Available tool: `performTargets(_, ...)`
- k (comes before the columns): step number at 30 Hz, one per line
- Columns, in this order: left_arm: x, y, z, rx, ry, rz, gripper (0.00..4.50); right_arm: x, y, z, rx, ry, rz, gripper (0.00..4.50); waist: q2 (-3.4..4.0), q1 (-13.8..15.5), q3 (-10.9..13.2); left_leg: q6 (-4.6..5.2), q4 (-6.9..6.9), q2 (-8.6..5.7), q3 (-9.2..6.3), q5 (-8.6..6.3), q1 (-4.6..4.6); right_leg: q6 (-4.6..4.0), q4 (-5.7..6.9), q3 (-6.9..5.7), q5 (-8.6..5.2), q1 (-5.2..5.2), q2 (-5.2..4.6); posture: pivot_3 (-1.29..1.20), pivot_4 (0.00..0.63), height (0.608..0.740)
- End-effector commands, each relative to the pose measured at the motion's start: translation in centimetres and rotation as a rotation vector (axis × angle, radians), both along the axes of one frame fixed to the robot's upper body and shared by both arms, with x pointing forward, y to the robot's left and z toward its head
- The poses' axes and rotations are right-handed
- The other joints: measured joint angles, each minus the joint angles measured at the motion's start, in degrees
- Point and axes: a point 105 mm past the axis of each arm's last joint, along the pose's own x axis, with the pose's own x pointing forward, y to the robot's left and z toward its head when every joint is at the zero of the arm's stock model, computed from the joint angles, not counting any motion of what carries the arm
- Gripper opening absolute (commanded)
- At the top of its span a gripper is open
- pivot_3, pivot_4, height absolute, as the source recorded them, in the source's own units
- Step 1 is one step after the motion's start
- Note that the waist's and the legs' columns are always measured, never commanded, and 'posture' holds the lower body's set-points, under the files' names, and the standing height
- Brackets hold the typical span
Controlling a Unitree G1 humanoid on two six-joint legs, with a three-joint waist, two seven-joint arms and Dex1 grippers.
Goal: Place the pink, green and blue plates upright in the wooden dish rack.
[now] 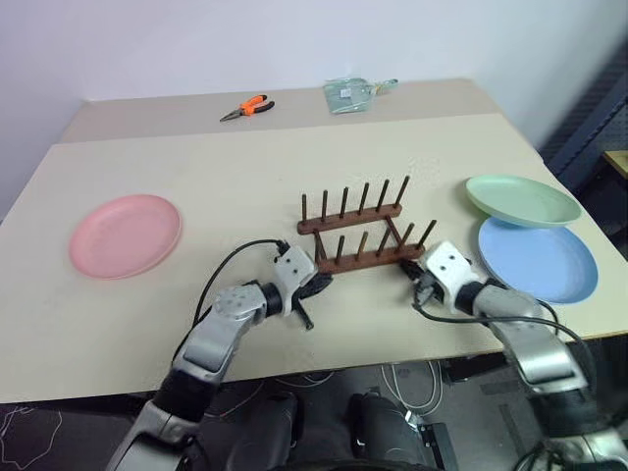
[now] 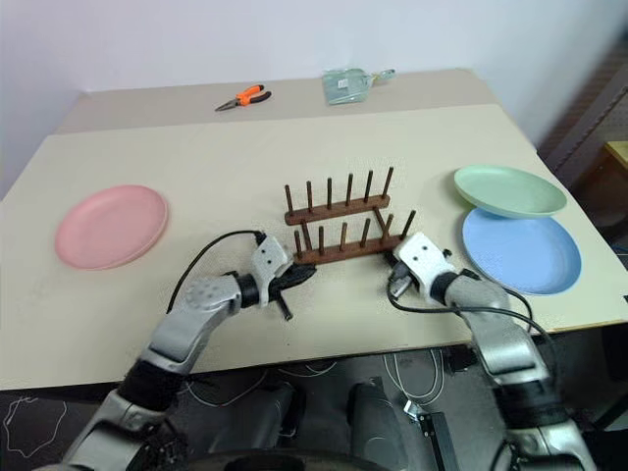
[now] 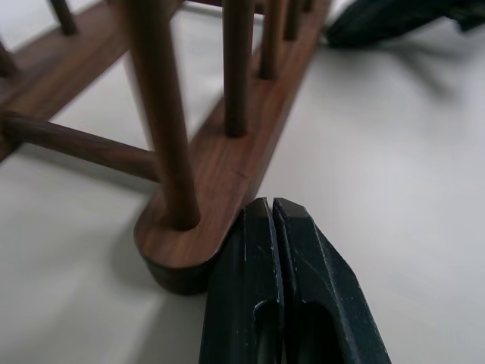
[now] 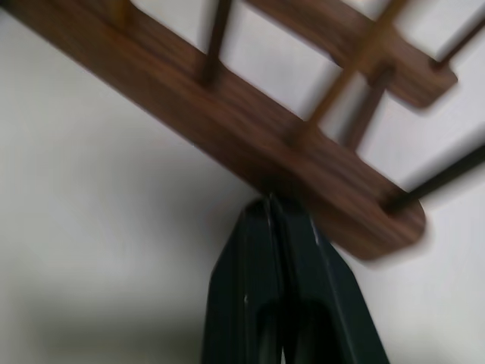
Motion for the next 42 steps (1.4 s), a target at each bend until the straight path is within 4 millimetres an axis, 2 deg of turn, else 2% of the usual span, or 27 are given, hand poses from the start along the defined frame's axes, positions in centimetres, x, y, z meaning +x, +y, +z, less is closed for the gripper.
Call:
performTargets(1,2.1,3.1,-2.6,0.077,0.054,0.178,0.07,1.9,0.0,0.6,-0.014,-0.053,-0.045,0.00,0.00,0.0,0.0,0.03,0.00,-0.01,0.00,0.02,0.00,0.09,0.00,0.00,0.06,-0.01,0.01,0.00,0.150,0.740)
performTargets(5,3.0,3.3,-2.4,0.076,0.039,0.191,0.07,3.2,0.0,1.3,-0.021,-0.082,-0.056,0.00,0.01,0.0,0.0,0.05,-0.03,-0.01,0.01,0.04,0.00,0.13,0.01,0.00,0.09,-0.06,0.02,0.00,0.150,0.740)
performTargets(8,3.1,3.8,-2.3,0.069,0.035,0.198,0.07,3.2,0.1,1.7,-0.003,-0.082,-0.038,0.00,0.02,-0.1,0.0,0.05,-0.05,-0.01,0.01,0.04,0.00,0.14,0.02,0.00,0.09,-0.07,0.02,0.00,0.150,0.740)
performTargets(9,2.9,4.1,-2.1,0.050,0.040,0.204,0.03,2.9,0.5,2.1,0.023,-0.076,-0.013,0.25,0.02,-0.2,0.0,0.05,-0.06,-0.01,0.01,0.04,0.00,0.14,0.02,0.01,0.09,-0.07,0.01,0.00,0.150,0.740)
performTargets(11,2.3,4.9,-1.5,0.022,0.039,0.211,0.57,1.8,1.6,3.0,0.056,-0.084,0.064,0.87,0.01,-0.8,0.0,0.05,-0.09,0.00,0.02,0.04,-0.01,0.14,0.02,0.01,0.09,-0.10,0.02,0.00,0.150,0.740)
performTargets(12,2.1,5.1,-1.3,0.016,0.035,0.210,0.91,1.5,2.0,3.3,0.063,-0.087,0.087,1.36,0.01,-1.3,0.0,0.05,-0.17,0.00,0.01,0.04,-0.01,0.14,0.02,0.03,0.09,-0.14,0.02,0.00,0.150,0.740)
performTargets(15,0.7,6.0,0.7,-0.087,0.034,0.204,2.37,0.1,3.7,4.3,0.085,-0.093,0.186,2.90,0.05,-2.2,-0.1,0.02,-0.39,0.02,0.03,0.04,-0.04,0.15,0.08,0.07,0.09,-0.34,0.01,0.00,0.150,0.740)
performTargets(16,0.3,6.5,1.5,-0.130,0.026,0.210,2.89,-0.4,4.2,4.6,0.090,-0.093,0.216,3.54,0.05,-2.4,0.0,-0.01,-0.38,0.02,0.03,0.02,-0.07,0.15,0.16,0.07,0.09,-0.43,0.01,0.00,0.150,0.740)
performTargets(17,0.5,7.9,2.5,-0.159,-0.007,0.279,2.89,-0.7,4.7,4.9,0.081,-0.106,0.245,3.90,0.05,-2.6,0.0,-0.02,-0.39,0.02,0.03,0.01,-0.10,0.15,0.17,0.06,0.09,-0.47,0.01,0.00,0.150,0.740)
performTargets(19,1.0,10.6,3.6,-0.200,-0.033,0.418,2.89,-1.0,5.4,5.1,0.069,-0.122,0.276,3.90,0.00,-2.6,0.0,-0.03,-0.38,0.03,0.02,0.01,-0.15,0.14,0.19,0.06,0.09,-0.53,0.01,0.00,0.150,0.740)
performTargets(21,2.5,17.0,5.2,-0.200,-0.120,0.759,3.29,-1.2,6.5,5.1,0.091,-0.089,0.323,4.16,-0.09,-2.5,0.1,-0.06,-0.34,0.04,-0.02,0.03,-0.15,0.14,0.23,0.03,0.09,-0.53,0.02,0.00,0.150,0.740)
performTargets(23,2.5,23.4,6.8,-0.191,-0.192,1.109,4.00,-1.5,7.6,5.0,0.127,-0.046,0.378,4.50,-0.24,-2.5,0.1,-0.10,-0.32,0.06,-0.04,0.05,-0.15,0.14,0.23,0.01,0.09,-0.53,0.05,0.00,0.150,0.740)
performTargets(24,2.1,25.9,7.4,-0.217,-0.204,1.262,4.47,-1.6,8.1,5.0,0.132,-0.040,0.399,4.50,-0.29,-2.5,0.2,-0.10,-0.31,0.06,-0.04,0.05,-0.16,0.14,0.23,0.00,0.09,-0.53,0.06,0.00,0.150,0.740)
performTargets(26,0.6,29.4,8.7,-0.333,-0.221,1.493,4.47,-1.3,8.7,5.1,0.119,-0.053,0.417,4.50,-0.32,-2.5,0.2,-0.11,-0.32,0.05,-0.02,0.05,-0.17,0.15,0.20,0.00,0.09,-0.55,0.06,0.00,0.150,0.740)
performTargets(28,-0.4,31.0,9.0,-0.426,-0.213,1.602,4.47,-1.1,9.0,5.1,0.105,-0.065,0.422,4.50,-0.32,-2.4,0.2,-0.14,-0.33,0.00,0.00,0.03,-0.17,0.18,0.17,0.00,0.10,-0.55,0.01,0.00,0.150,0.740)
performTargets(30,-1.4,32.1,8.5,-0.509,-0.172,1.681,4.47,-1.0,9.3,5.0,0.093,-0.071,0.437,4.50,-0.38,-2.0,0.1,-0.34,-0.32,-0.03,0.01,0.10,-0.18,0.23,0.13,0.00,0.10,-0.52,-0.01,0.00,0.150,0.740)
performTargets(35,-3.3,32.7,5.8,-0.716,0.007,1.800,4.47,-1.1,9.6,4.9,0.085,-0.078,0.456,4.50,-0.59,-1.2,0.1,-0.26,-0.28,-0.03,-0.01,0.03,-0.19,0.23,0.14,-0.02,0.10,-0.50,-0.01,0.00,0.150,0.740)
performTargets(38,-3.3,31.8,4.4,-0.852,0.124,1.777,4.47,-1.0,9.4,4.9,0.071,-0.090,0.448,4.50,-0.65,-1.3,0.1,-0.21,-0.26,-0.03,-0.02,-0.03,-0.19,0.23,0.17,-0.03,0.11,-0.50,0.00,0.00,0.150,0.740)
performTargets(39,-3.2,31.4,4.1,-0.889,0.155,1.756,4.09,-0.9,9.4,4.9,0.069,-0.093,0.446,4.50,-0.65,-1.3,0.1,-0.22,-0.26,-0.02,-0.02,-0.02,-0.19,0.23,0.18,-0.03,0.11,-0.51,0.01,0.00,0.150,0.740)
performTargets(41,-2.8,30.8,3.7,-0.946,0.199,1.727,3.68,-0.8,9.3,5.0,0.064,-0.109,0.437,4.50,-0.64,-1.3,0.1,-0.36,-0.26,-0.02,-0.01,0.06,-0.19,0.23,0.22,-0.03,0.11,-0.52,0.00,0.00,0.150,0.740)
performTargets(42,-2.7,30.6,3.7,-0.960,0.208,1.719,3.17,-0.7,9.3,5.2,0.063,-0.121,0.432,4.50,-0.65,-1.3,0.1,-0.38,-0.26,-0.02,-0.01,0.06,-0.19,0.23,0.22,-0.04,0.11,-0.51,0.00,0.00,0.150,0.740)
